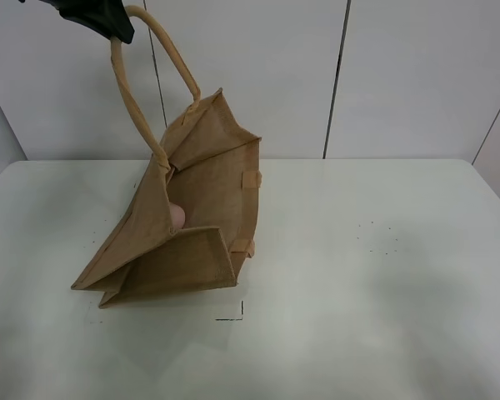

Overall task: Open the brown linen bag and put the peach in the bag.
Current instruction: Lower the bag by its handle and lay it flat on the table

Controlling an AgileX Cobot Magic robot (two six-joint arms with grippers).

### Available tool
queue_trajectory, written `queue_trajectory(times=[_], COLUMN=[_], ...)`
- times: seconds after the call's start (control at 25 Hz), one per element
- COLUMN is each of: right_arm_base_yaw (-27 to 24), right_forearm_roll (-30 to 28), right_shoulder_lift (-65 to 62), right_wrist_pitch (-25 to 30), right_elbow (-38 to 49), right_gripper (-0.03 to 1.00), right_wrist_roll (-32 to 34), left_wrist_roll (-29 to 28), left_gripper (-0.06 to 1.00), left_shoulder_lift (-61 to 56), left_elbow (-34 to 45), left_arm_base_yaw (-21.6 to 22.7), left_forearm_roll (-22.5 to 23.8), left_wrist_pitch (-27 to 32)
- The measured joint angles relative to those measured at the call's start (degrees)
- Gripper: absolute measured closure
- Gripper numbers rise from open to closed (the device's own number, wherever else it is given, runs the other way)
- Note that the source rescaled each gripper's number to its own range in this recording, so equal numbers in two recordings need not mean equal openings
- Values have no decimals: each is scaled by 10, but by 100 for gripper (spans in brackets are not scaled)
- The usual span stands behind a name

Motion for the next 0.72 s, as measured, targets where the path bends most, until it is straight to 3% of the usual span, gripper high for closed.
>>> queue_trajectory(times=[0.16, 0.48, 0.72], right_arm_base_yaw=[0, 5, 5], right_forearm_roll=[0, 0, 0], right_shoulder_lift=[-62, -65, -65], right_wrist_pitch=[1, 1, 1], right_elbow=[0, 0, 0], right_gripper=[-3, -3, -3], right_wrist_roll=[0, 0, 0], left_wrist_roll=[0, 0, 2], left_gripper=[94, 94, 94], left_shoulder_lift=[0, 11, 79], left_elbow=[0, 0, 0], left_arm_base_yaw=[0, 0, 0], left_forearm_roll=[0, -1, -37], left_wrist_pitch=[0, 0, -1])
